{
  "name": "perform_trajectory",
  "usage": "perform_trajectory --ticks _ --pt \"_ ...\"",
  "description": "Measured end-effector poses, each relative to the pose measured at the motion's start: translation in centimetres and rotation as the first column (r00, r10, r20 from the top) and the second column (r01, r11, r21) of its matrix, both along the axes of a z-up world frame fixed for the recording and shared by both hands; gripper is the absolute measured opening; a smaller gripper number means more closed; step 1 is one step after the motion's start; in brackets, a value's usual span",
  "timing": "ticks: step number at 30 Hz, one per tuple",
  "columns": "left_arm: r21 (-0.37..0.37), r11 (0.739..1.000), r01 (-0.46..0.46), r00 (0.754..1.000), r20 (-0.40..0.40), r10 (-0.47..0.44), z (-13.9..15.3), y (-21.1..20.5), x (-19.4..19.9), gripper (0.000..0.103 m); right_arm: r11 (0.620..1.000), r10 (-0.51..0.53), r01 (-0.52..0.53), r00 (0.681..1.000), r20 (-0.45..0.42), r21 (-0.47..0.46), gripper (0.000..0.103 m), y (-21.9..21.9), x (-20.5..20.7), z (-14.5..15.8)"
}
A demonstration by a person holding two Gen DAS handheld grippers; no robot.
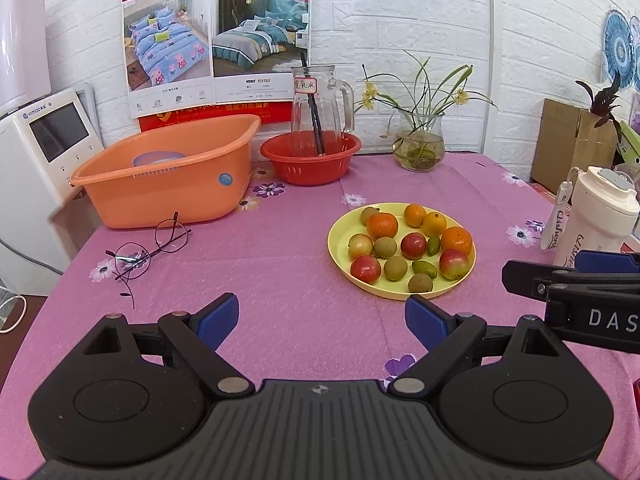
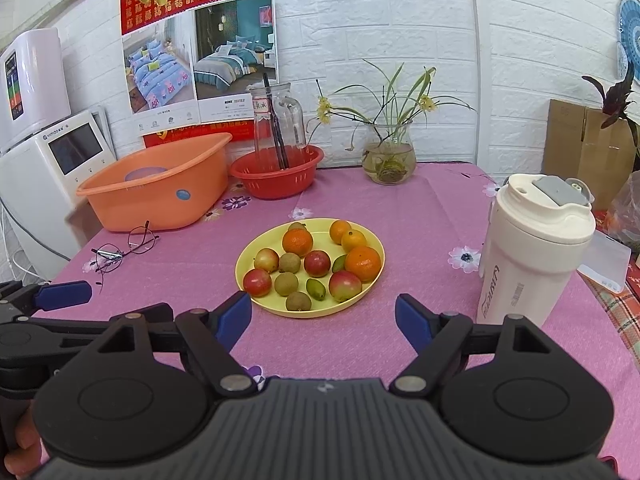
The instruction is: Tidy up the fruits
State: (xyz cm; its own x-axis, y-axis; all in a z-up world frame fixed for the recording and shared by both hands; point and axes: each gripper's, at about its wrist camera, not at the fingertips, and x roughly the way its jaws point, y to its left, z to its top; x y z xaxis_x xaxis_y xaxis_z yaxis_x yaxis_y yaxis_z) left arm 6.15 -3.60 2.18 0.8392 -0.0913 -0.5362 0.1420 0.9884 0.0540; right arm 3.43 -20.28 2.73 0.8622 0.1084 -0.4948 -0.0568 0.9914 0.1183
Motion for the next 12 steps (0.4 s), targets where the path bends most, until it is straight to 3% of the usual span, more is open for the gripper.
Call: perform_trajectory --ticks 12 --pt "0.002 1.000 -0.008 1.000 -0.004 0.008 -0.11 0.11 0.13 0.089 1.000 0.001 -0.001 1.000 0.000 0.000 0.064 -0.02 -0.01 0.02"
